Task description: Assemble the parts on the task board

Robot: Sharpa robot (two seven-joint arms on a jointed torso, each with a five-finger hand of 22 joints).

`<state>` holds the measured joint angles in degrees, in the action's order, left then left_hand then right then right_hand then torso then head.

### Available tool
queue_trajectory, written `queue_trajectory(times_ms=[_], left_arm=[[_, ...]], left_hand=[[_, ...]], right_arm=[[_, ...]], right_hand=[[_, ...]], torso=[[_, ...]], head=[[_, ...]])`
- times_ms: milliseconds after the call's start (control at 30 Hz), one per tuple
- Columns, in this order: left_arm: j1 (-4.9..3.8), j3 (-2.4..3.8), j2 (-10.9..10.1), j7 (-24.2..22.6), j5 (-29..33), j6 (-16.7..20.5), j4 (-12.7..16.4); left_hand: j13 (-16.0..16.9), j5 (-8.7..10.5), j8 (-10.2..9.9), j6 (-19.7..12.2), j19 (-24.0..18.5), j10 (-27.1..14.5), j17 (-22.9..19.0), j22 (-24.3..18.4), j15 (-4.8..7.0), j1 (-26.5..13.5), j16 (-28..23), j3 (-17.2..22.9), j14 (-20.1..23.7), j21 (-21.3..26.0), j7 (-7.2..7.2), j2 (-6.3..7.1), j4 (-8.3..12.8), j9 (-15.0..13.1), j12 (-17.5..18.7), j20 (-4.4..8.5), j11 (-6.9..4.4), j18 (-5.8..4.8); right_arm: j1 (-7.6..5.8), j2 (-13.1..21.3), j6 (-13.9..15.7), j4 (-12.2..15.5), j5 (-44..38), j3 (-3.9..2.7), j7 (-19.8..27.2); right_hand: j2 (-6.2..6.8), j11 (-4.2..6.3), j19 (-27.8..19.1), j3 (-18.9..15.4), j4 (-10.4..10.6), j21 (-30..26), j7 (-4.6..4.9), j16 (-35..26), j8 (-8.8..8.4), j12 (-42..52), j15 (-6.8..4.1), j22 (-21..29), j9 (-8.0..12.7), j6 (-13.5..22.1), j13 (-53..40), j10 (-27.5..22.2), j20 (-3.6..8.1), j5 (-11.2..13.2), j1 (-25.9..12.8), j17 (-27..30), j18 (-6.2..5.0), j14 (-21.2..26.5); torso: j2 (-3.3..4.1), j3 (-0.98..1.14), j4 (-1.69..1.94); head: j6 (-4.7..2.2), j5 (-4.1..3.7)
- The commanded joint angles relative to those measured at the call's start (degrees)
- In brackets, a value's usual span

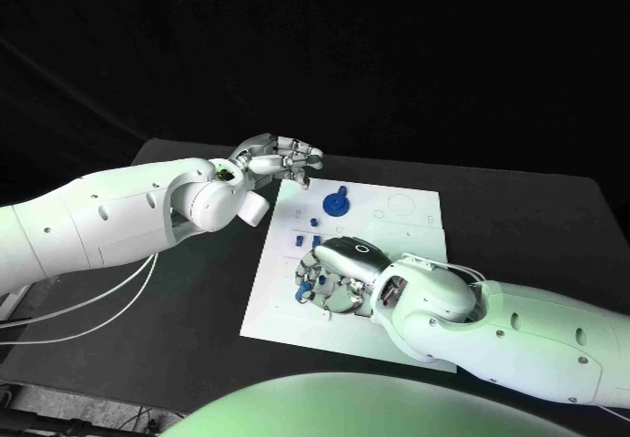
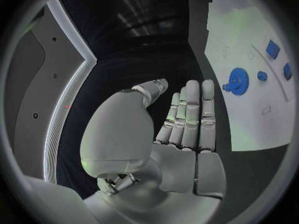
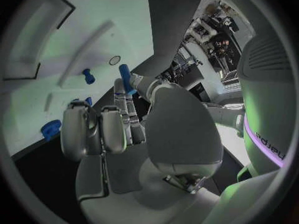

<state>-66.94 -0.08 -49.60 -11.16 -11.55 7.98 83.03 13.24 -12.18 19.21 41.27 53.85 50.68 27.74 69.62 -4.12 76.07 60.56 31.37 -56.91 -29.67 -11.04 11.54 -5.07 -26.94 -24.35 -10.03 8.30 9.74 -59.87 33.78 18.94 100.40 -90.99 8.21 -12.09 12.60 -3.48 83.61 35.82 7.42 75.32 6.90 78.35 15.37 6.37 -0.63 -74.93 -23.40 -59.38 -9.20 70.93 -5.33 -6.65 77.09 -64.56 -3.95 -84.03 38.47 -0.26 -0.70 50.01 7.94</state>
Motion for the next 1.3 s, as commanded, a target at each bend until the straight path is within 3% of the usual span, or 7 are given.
queue_trajectory(times_ms=[33, 900, 1300], left_arm=[[-0.04, 0.03, 0.1, -0.1, 0.1, -1.0, 0.2], [-0.04, 0.02, -0.2, 0.1, 0.1, -0.9, 0.3], [-0.05, 0.02, -0.1, 0.1, -0.1, -1.1, 0.3]], left_hand=[[-0.1, -0.15, 0.4, -0.3, -0.4, -0.3, -0.1, -0.1, -0.05, -0.5, -0.2, -0.2, 0.3, 0.3, -0.82, -0.08, 0.0, -0.1, -0.3, -0.17, -0.02, 0.62], [-0.1, -0.14, 0.5, -0.4, -0.3, -0.4, -0.1, -0.1, -0.07, -0.6, -0.2, -0.3, 0.3, 0.3, -0.84, -0.09, -0.1, -0.1, -0.3, -0.19, 0.0, 0.62], [-0.1, -0.15, 0.5, -0.5, -0.3, -0.4, -0.1, -0.2, -0.08, -0.7, -0.2, -0.3, 0.4, 0.4, -0.86, -0.1, -0.2, -0.1, -0.3, -0.21, 0.01, 0.62]], right_arm=[[0.2, -0.2, -1.8, -0.4, -1.9, 0.06, -0.2], [1.04, -1.5, -4.0, -2.7, -5.6, 0.15, -2.6], [1.28, -2.6, -5.0, -2.9, -5.5, 0.21, -2.1]], right_hand=[[-0.03, -0.05, 0.5, 0.1, -0.4, 0.0, 0.04, 0.2, 0.32, -0.3, -0.28, -10.5, -0.1, -0.1, -0.1, 0.1, 0.2, -0.2, -0.5, -0.1, 0.85, -1.1], [0.03, -0.12, 0.4, 0.2, -0.6, -0.3, 0.11, 0.1, 0.27, -0.5, -0.23, -10.4, -0.2, 0.1, -0.2, 0.1, 0.18, -0.3, -1.0, 0.2, 0.79, -1.0], [1.14, -0.58, 0.5, -0.2, -1.4, 0.0, 0.62, 0.1, -0.39, -1.4, 0.15, -10.6, -0.4, 1.4, -0.5, -0.6, -0.11, -1.0, -3.4, 0.3, 0.89, -0.9]], torso=[[-0.01, -0.02, -0.04], [-0.01, -0.01, -0.02], [-0.15, -0.09, 0.05]], head=[[-0.01, 0.16], [-0.01, 0.25], [-0.01, -0.77]])
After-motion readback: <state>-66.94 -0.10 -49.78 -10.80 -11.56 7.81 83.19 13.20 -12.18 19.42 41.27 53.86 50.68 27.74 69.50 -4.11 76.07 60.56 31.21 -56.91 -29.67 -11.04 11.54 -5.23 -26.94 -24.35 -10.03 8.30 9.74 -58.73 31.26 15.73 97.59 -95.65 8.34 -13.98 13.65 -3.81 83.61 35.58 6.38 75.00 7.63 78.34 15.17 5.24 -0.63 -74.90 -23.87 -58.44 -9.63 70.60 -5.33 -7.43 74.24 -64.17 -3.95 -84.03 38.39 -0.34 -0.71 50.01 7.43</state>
